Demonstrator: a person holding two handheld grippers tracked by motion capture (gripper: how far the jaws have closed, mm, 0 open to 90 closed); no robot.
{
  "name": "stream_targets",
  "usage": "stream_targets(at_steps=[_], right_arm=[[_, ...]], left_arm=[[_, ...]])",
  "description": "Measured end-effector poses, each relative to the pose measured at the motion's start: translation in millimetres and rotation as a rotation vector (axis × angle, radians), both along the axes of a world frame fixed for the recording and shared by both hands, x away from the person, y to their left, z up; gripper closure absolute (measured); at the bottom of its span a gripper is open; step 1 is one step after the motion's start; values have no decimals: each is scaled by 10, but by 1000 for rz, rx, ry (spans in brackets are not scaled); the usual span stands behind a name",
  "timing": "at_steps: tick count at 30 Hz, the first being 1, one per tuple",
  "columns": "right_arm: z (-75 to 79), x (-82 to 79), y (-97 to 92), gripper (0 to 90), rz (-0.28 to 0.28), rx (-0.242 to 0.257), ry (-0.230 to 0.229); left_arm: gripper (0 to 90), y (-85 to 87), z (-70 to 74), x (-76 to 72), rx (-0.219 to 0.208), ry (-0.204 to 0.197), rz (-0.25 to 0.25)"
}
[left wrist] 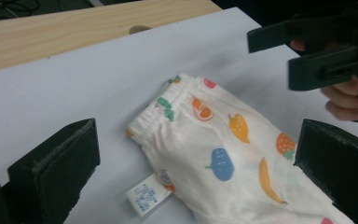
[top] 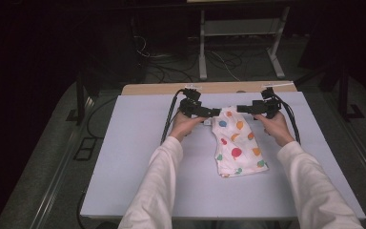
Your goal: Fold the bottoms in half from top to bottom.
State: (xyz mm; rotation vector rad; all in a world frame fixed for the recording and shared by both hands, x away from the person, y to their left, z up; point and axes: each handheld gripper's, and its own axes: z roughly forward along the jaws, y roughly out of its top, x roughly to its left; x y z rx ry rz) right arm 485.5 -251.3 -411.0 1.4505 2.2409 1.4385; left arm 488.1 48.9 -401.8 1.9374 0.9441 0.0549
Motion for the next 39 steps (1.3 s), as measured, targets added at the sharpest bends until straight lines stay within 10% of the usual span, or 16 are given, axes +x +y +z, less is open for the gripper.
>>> stream_targets(at_steps=[19,39], right_arm=[[-90,188,88,15,20,-36,105],[-289,269,4,351,-15,-45,200]], left_arm=[[0,44,-256,180,-24,138,56],[180,-36,-432,191,-3,224,42]])
